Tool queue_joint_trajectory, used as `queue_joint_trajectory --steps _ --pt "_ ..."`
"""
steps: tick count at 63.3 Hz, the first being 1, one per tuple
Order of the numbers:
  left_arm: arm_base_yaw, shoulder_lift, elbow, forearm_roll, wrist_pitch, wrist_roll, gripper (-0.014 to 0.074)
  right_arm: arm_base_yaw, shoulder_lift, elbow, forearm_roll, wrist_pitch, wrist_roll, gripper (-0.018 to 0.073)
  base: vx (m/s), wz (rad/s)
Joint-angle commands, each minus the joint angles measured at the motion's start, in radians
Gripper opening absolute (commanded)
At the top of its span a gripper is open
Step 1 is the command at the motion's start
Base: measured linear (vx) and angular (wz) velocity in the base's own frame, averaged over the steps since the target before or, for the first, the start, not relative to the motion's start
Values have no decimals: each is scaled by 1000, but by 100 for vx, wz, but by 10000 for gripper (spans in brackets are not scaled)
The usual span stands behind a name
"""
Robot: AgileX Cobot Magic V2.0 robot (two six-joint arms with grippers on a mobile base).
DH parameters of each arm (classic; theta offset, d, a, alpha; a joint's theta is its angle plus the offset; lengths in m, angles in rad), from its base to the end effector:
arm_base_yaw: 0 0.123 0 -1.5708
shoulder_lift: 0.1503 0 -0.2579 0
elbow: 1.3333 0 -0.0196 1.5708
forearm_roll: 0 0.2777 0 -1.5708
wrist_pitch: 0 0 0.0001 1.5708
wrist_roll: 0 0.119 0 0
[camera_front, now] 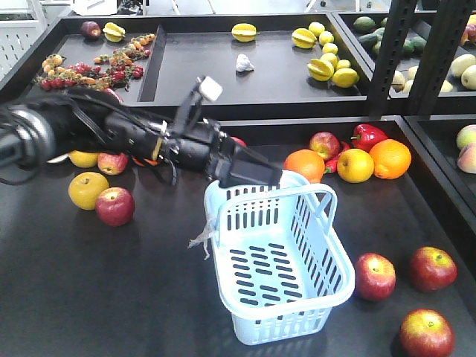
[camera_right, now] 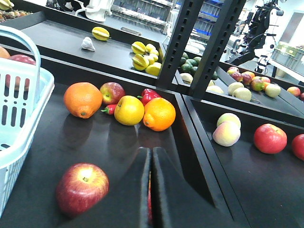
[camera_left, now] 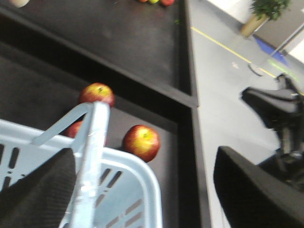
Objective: Pick three apples into basket with both arms
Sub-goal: 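Open the left gripper and withdraw it from the basket handle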
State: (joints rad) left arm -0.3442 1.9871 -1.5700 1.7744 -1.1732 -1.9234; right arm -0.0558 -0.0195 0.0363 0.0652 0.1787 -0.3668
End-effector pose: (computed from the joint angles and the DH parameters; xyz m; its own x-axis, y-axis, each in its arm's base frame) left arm 0.3817 -0.2509 0.2332 -0.5522 0.2604 -0.7920 0.8335 0.1534 -0.5308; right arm 0.1381 -0.0063 0.1828 -0.1159 -0.2920 -0.9494 0.0102 0.9554 -0.2951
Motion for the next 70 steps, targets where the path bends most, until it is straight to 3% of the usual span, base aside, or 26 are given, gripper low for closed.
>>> queue_joint_trajectory --steps 1,12,21,41,70 --pt "24 -102 -32 45 -69 -55 475 -5 0 1 -4 -76 -7 -3 0 0" --pt "103 -181 -32 45 -186 -98 227 -5 0 1 -4 -76 -7 -3 0 0" --pt "172 -268 -25 45 -191 -157 -10 -5 0 1 -4 -76 -7 -3 0 0" --pt "228 -536 63 45 -191 -176 -8 -5 0 1 -4 -76 -7 -3 0 0" --pt "228 -1072 493 45 -159 -163 -8 -5 0 1 -5 -74 -7 -3 0 0"
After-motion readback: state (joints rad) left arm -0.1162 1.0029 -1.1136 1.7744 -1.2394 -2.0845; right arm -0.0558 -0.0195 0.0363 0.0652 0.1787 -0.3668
